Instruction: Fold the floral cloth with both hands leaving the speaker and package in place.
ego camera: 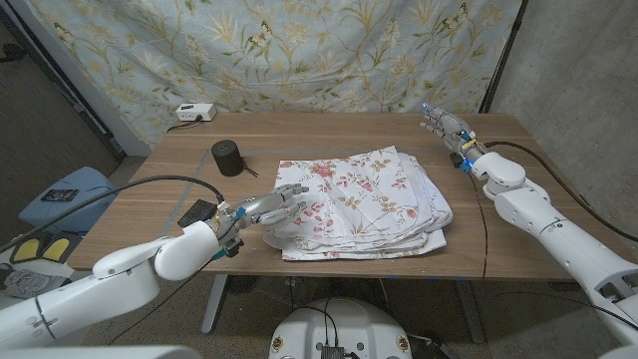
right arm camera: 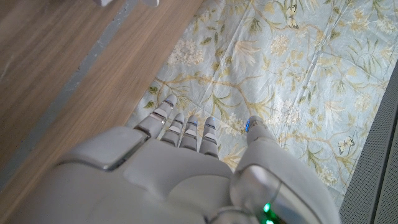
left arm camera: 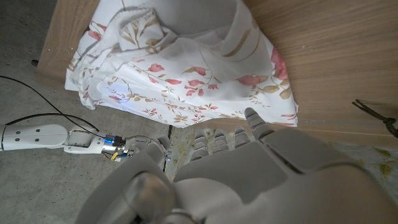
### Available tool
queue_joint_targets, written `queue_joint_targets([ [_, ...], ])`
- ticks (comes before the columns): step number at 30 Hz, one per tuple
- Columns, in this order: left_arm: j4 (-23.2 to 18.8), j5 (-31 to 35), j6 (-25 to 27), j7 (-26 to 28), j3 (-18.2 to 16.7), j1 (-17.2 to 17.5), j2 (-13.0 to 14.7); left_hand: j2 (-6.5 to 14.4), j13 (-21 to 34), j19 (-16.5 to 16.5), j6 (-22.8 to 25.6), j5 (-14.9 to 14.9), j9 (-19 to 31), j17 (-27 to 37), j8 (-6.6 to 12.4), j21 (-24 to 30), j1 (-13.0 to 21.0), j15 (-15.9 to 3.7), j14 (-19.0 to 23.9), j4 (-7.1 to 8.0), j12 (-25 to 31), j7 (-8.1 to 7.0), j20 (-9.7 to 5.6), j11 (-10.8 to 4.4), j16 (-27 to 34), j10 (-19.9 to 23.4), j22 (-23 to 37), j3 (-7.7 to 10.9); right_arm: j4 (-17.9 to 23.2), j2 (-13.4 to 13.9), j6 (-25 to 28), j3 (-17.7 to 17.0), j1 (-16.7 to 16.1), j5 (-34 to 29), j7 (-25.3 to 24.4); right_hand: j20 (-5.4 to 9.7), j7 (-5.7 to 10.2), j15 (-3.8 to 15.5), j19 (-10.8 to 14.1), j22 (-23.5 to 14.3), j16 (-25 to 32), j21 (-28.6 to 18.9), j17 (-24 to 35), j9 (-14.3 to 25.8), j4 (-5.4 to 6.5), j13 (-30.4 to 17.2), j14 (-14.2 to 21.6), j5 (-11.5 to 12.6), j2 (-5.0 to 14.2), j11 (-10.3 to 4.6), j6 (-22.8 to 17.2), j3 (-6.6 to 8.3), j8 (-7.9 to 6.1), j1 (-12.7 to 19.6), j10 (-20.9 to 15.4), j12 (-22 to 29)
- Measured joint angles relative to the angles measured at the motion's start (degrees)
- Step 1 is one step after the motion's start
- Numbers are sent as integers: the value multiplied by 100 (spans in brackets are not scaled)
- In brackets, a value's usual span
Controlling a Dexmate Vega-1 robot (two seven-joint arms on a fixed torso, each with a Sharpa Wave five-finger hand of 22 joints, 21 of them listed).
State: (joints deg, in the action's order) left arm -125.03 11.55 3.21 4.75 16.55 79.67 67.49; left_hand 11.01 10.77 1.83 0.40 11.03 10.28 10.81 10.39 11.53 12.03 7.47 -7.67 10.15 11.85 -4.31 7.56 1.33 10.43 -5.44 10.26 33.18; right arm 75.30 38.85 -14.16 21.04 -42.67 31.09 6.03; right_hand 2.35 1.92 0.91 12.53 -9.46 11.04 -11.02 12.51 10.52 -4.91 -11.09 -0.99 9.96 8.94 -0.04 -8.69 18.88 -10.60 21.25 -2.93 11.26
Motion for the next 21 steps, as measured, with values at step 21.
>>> queue_joint_targets([
  [21, -128, -37, 140, -542, 253, -163, 265, 29, 0, -92, 146, 0, -1, -1, 32, 0, -334, -103, 61, 84, 89, 24, -91, -98, 45, 268, -1, 43, 397, 265, 477, 153, 60, -401, -183, 0, -7, -83, 0, 0, 45, -1, -80, 0, -88, 0, 20, 0, -25, 21, -8, 9, 0, 25, -144, 41],
])
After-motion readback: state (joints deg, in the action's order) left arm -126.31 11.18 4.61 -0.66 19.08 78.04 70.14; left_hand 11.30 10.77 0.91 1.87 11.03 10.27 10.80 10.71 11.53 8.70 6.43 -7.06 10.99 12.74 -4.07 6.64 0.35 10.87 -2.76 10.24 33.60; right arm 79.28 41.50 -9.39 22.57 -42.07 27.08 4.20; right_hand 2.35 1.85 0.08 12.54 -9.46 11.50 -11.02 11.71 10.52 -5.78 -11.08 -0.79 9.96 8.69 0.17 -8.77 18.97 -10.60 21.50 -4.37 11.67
